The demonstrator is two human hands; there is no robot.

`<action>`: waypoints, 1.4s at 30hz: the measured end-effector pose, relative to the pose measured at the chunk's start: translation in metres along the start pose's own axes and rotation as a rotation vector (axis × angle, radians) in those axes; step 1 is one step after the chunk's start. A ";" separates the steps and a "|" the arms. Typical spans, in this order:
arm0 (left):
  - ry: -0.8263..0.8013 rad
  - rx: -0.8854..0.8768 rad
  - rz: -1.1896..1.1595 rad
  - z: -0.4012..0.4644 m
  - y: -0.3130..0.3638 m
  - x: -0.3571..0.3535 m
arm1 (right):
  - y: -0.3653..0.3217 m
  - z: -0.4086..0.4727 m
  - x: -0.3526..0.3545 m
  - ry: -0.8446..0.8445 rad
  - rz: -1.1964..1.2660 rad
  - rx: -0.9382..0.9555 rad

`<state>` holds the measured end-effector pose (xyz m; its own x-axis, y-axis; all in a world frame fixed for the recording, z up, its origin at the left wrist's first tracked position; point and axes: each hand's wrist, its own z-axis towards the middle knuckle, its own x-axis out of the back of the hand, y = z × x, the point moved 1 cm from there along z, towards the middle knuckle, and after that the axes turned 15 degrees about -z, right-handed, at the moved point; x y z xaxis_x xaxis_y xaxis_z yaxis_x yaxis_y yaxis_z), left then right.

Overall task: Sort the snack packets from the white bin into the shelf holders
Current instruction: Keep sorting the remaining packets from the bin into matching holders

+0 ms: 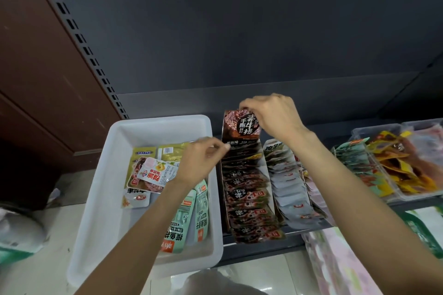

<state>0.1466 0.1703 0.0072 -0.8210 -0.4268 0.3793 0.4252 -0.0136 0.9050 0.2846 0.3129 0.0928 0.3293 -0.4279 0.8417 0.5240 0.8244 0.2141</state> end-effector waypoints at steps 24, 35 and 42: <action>-0.140 0.233 -0.206 0.019 -0.016 0.019 | -0.027 -0.024 -0.039 -0.393 -0.042 0.082; 0.172 0.057 -0.069 -0.015 -0.008 0.034 | -0.037 -0.029 -0.003 -0.137 0.412 -0.250; 0.341 0.281 0.221 -0.093 -0.052 0.080 | -0.157 -0.043 -0.008 -0.388 0.446 0.045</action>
<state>0.0941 0.0532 -0.0278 -0.5311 -0.6642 0.5261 0.4176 0.3351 0.8446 0.2338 0.1710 0.0316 0.1942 0.1236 0.9732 0.3643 0.9120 -0.1885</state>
